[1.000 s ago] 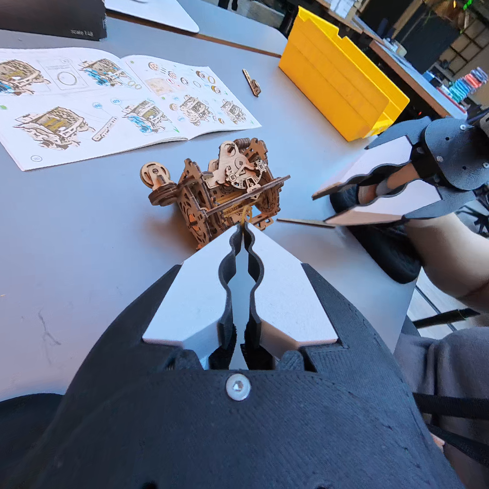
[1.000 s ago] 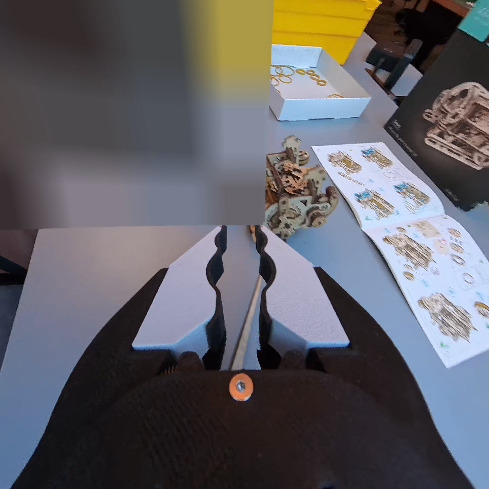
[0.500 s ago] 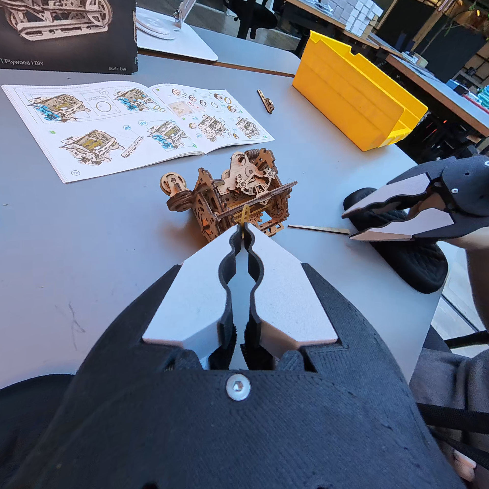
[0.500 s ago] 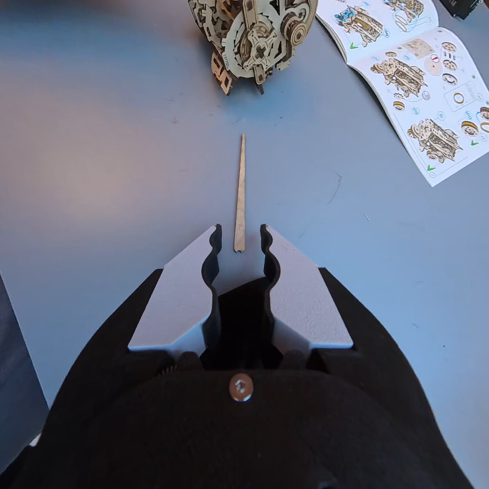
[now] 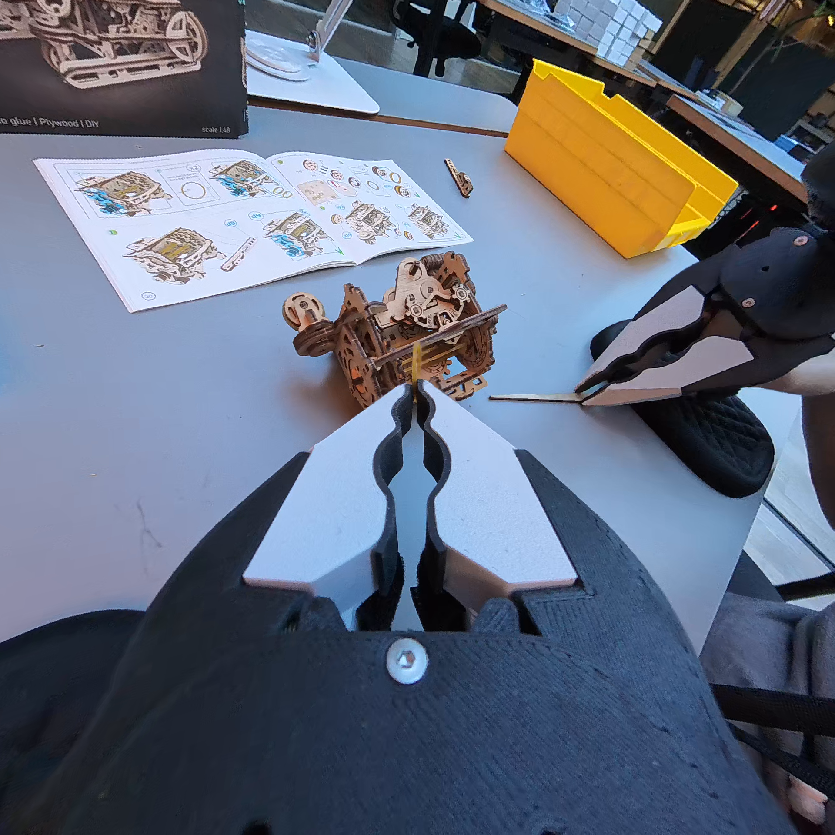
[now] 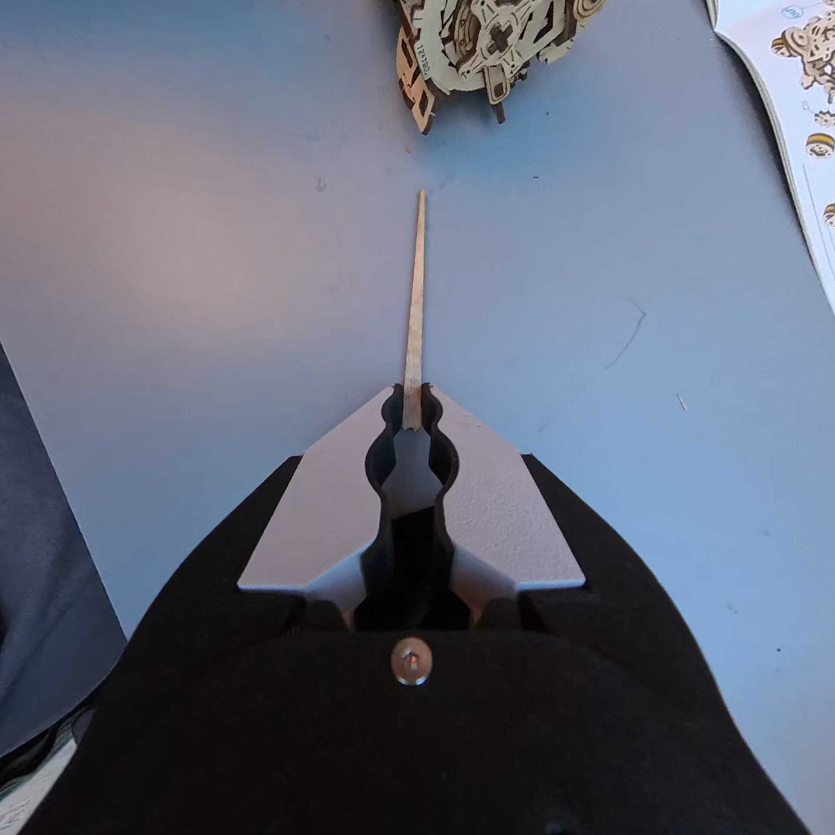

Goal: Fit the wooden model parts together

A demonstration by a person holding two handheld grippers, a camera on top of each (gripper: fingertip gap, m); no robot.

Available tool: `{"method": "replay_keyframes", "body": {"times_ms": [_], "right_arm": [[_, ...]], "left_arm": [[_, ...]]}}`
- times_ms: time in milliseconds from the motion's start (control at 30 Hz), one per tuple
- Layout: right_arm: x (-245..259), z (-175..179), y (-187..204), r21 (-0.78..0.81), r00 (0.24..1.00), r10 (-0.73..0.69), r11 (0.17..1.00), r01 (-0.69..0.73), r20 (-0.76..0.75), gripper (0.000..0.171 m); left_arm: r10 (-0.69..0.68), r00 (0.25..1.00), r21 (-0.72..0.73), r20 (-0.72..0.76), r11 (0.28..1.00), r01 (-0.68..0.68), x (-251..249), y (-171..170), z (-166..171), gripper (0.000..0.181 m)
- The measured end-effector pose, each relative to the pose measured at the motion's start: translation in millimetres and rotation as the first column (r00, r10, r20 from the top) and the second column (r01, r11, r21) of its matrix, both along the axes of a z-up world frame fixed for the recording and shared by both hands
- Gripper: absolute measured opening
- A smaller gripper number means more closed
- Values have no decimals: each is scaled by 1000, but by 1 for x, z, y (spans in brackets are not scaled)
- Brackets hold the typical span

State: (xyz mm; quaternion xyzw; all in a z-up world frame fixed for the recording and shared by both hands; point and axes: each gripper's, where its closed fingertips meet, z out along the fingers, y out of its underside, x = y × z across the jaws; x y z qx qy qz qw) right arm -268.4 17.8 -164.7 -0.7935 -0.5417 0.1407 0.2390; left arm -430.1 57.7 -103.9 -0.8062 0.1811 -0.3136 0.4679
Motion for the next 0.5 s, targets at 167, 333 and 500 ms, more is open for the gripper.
{"method": "replay_keyframes", "body": {"times_ms": [167,333,500], "right_arm": [[-13,18,-5,9,997,38,999,-37,-60,6],[-44,57,-19,-38,973,62,997,-72,-221,6],[-59,64,-7,-95,966,-22,995,-3,-258,6]], "left_arm": [[-15,1000,-20,-12,1000,15,1,-3,-5,0],[15,997,34,-75,999,-12,8,-1,-5,0],[110,973,147,-201,986,-80,9,4,-7,0]]}}
